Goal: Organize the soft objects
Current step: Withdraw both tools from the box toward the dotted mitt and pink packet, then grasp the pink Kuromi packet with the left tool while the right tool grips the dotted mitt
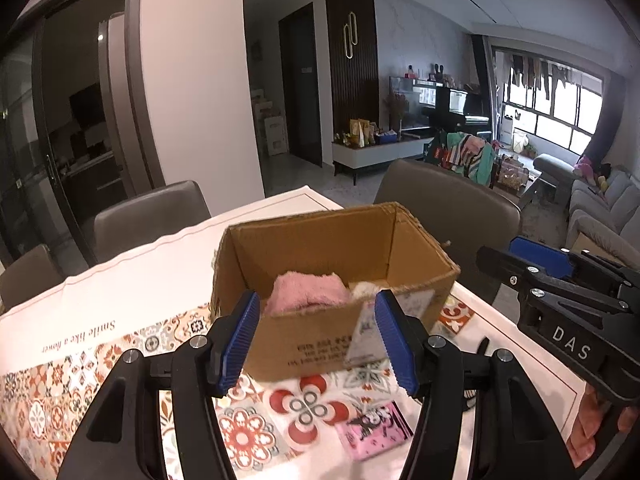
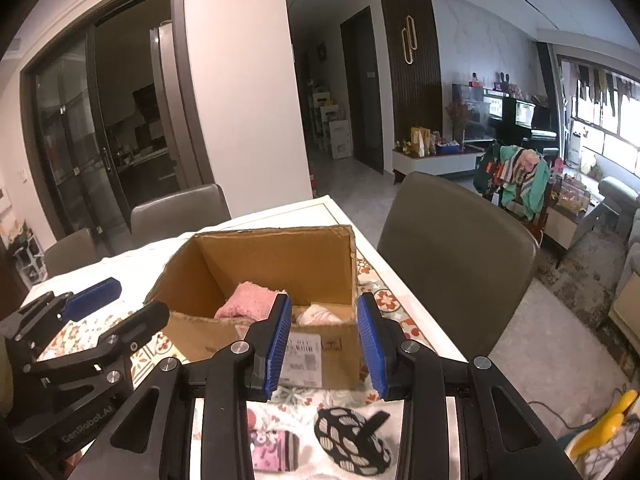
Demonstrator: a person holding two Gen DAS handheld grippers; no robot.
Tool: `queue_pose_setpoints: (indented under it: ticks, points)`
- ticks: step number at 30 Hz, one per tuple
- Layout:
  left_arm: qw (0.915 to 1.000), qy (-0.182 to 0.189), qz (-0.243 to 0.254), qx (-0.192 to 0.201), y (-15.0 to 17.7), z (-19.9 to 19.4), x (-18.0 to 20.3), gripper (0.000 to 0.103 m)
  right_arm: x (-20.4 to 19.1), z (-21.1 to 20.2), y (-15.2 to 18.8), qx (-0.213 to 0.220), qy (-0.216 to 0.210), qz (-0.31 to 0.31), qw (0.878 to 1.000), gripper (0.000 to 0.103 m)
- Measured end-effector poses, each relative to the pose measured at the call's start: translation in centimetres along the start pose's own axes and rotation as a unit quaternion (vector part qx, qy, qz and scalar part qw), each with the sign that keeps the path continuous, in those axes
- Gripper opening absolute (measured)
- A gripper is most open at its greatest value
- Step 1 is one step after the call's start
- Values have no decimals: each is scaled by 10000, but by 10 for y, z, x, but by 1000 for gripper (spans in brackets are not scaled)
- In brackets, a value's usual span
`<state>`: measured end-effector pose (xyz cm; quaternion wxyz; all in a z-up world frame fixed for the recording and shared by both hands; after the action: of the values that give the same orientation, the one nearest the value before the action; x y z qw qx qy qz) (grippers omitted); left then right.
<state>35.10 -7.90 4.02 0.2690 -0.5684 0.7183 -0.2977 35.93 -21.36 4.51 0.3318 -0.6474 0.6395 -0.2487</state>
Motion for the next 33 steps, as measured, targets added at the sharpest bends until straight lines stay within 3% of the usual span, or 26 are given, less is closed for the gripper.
queue_pose_setpoints:
  ticks: [2, 12, 33]
  points:
    - [10000, -14, 9, -38, 7, -2, 2, 59, 3, -5, 5, 12, 14, 44, 10000, 44]
    - [9991, 15, -107, -403, 47, -1, 17, 65, 11, -14, 37, -148, -84, 73, 9998, 44]
    - [9908, 293, -246, -1295, 115, 36, 50, 71, 36, 7, 106, -986, -115, -123, 9950, 44]
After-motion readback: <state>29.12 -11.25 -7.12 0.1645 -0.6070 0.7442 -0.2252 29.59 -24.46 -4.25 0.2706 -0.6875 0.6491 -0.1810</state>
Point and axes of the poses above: each gripper's, at about its wrist camera, not at the fingertips, and z roughly the way its jaws point, x to its right, y to its underside, the point moved 7 cm from there along z, roughly the way its jaws point, and after that the axes turned 8 degrees about -x, right-handed, at the moved point
